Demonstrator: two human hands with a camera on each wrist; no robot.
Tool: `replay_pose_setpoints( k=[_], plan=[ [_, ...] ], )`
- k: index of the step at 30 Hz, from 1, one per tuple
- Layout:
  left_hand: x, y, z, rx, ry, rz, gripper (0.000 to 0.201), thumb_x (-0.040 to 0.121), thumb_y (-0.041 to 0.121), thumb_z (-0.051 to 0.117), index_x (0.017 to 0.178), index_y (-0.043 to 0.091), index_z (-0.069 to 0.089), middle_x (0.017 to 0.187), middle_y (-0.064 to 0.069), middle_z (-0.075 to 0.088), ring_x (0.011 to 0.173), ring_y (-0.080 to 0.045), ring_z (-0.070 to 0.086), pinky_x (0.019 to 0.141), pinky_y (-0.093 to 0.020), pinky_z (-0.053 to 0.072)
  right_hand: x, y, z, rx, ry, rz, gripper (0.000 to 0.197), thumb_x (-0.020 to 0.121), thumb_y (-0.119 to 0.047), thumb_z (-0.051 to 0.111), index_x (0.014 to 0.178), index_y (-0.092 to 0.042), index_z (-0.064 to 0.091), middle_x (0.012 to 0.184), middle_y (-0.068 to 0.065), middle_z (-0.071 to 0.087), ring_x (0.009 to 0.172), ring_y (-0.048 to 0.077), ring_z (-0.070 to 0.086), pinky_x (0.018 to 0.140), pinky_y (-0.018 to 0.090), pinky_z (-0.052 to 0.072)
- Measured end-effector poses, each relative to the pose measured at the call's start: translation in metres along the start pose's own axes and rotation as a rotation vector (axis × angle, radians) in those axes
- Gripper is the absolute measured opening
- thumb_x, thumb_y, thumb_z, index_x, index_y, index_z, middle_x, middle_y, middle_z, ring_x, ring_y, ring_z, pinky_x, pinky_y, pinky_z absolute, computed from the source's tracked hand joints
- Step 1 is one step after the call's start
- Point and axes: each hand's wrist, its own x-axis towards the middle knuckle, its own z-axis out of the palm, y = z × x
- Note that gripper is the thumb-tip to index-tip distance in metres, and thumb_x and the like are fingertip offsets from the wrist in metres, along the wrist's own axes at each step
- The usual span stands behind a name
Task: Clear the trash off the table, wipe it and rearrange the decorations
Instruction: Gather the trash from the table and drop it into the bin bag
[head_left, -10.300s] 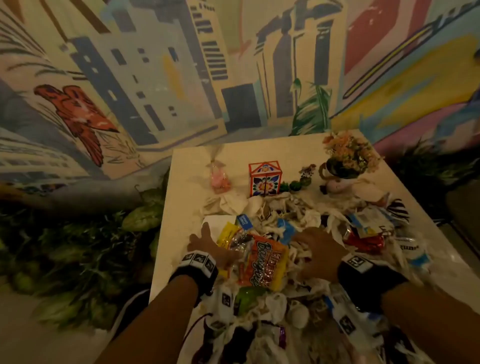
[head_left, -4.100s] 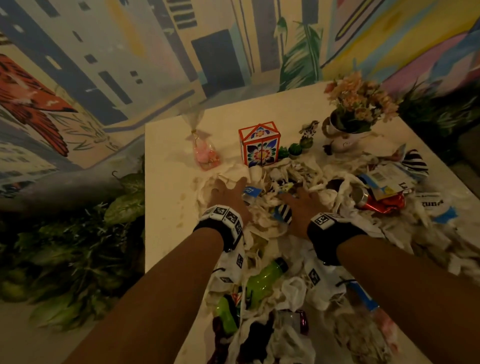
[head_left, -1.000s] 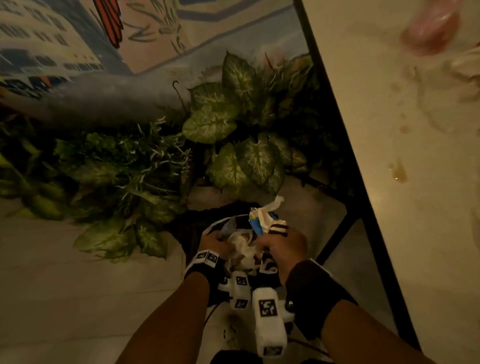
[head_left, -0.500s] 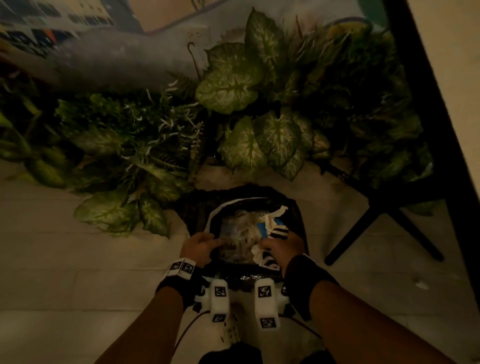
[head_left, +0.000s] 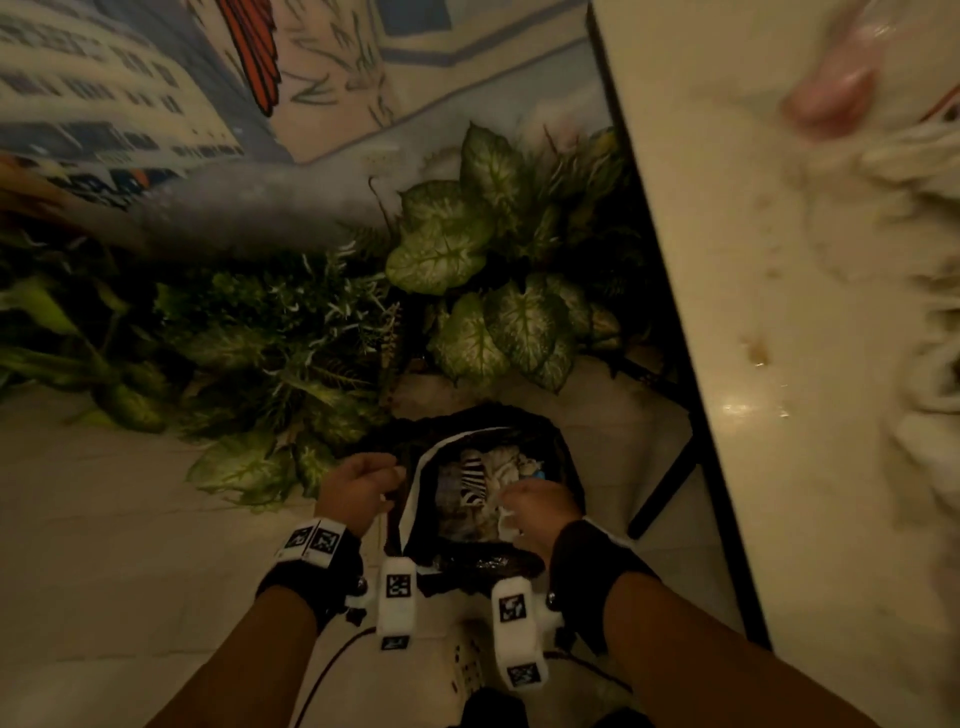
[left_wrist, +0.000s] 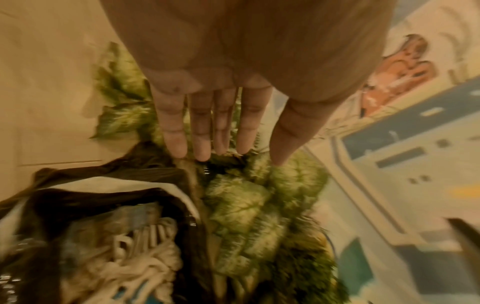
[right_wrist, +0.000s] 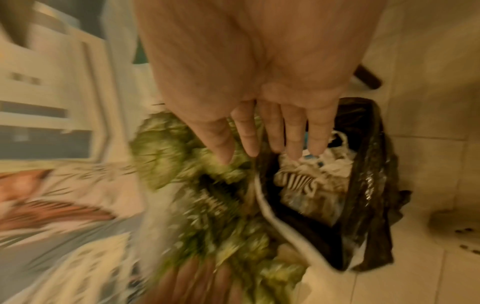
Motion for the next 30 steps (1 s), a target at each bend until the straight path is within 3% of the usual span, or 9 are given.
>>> replay_pose_setpoints(
  k=[4,7,10,13,15,18,22,26,30],
  plan=[
    [-0.032,0.071,0.015,0.099,-0.036,0.13,0.008,0.082,0.002,0.066,0.086,0.01,0.066,0.084,-0.011,0.067,0.083,-0.026,0.062,0.069,-0.032,0.051,-0.063,-0.038,-0.009,0.031,-0.06,-0.111,0.01,0.087,-0.015,0.061,0.078,-0.017,0.065,0.083,0.003,0.062,0.095,0.029,0.062,0.091,0.04,0.052],
    [-0.057,0.129,0.033,0.218,-0.086,0.257,0.009,0.083,0.005,0.066,0.085,0.014,0.067,0.092,-0.015,0.069,0.082,-0.026,0.064,0.07,-0.035,0.054,-0.114,-0.071,-0.032,0.014,-0.082,-0.265,0.015,0.087,-0.016,0.061,0.074,-0.022,0.063,0.08,0.001,0.064,0.084,0.023,0.065,0.083,0.039,0.056],
    [-0.088,0.185,0.062,0.365,-0.13,0.414,0.011,0.08,0.011,0.069,0.082,0.022,0.067,0.092,-0.013,0.07,0.09,-0.032,0.067,0.081,-0.048,0.056,-0.173,-0.097,-0.074,0.046,-0.072,-0.396,0.007,0.087,-0.013,0.063,0.08,-0.013,0.064,0.075,0.004,0.064,0.067,0.016,0.063,0.071,0.032,0.055],
    [-0.122,0.238,0.104,0.476,-0.175,0.592,0.013,0.077,0.019,0.072,0.081,0.029,0.065,0.09,-0.01,0.071,0.09,-0.029,0.067,0.084,-0.051,0.055,-0.227,-0.109,-0.138,0.031,-0.052,-0.509,0.008,0.086,-0.012,0.064,0.09,-0.005,0.066,0.077,0.012,0.065,0.069,0.017,0.063,0.067,0.031,0.053],
    [-0.15,0.268,0.14,0.554,-0.21,0.724,0.013,0.08,0.019,0.071,0.09,0.026,0.066,0.093,-0.005,0.07,0.091,-0.024,0.066,0.083,-0.046,0.055,-0.254,-0.109,-0.189,-0.001,-0.024,-0.561,0.012,0.086,-0.011,0.064,0.093,-0.001,0.066,0.081,0.019,0.068,0.071,0.019,0.064,0.063,0.029,0.053],
    [-0.184,0.296,0.205,0.633,-0.27,0.841,0.025,0.084,0.016,0.069,0.108,0.012,0.063,0.1,-0.005,0.065,0.089,-0.018,0.06,0.072,-0.022,0.051,-0.279,-0.106,-0.272,-0.043,0.057,-0.609,0.008,0.085,-0.01,0.066,0.089,-0.004,0.069,0.089,0.019,0.072,0.07,0.019,0.067,0.064,0.031,0.054],
    [-0.212,0.304,0.303,0.838,-0.28,0.852,0.055,0.078,0.032,0.074,0.126,0.021,0.052,0.126,-0.006,0.052,0.113,-0.024,0.054,0.086,-0.029,0.044,-0.284,-0.101,-0.387,-0.074,0.193,-0.571,0.008,0.084,-0.014,0.067,0.089,-0.008,0.07,0.086,0.015,0.072,0.073,0.021,0.068,0.066,0.032,0.056],
    [-0.216,0.304,0.393,0.988,-0.33,0.716,0.101,0.065,0.054,0.077,0.147,0.038,0.02,0.157,-0.007,0.011,0.143,-0.029,0.019,0.113,-0.044,0.029,-0.264,-0.097,-0.483,-0.098,0.334,-0.502,0.008,0.085,-0.014,0.067,0.089,-0.008,0.07,0.09,0.017,0.071,0.076,0.023,0.066,0.064,0.032,0.054],
    [-0.218,0.31,0.457,1.113,-0.264,0.529,0.118,0.057,0.068,0.075,0.146,0.048,0.0,0.155,-0.006,-0.027,0.144,-0.039,-0.012,0.116,-0.058,0.012,-0.24,-0.091,-0.546,-0.25,0.512,-0.502,0.008,0.084,-0.018,0.068,0.09,-0.012,0.069,0.097,0.004,0.067,0.083,0.02,0.063,0.07,0.036,0.053]
  ],
)
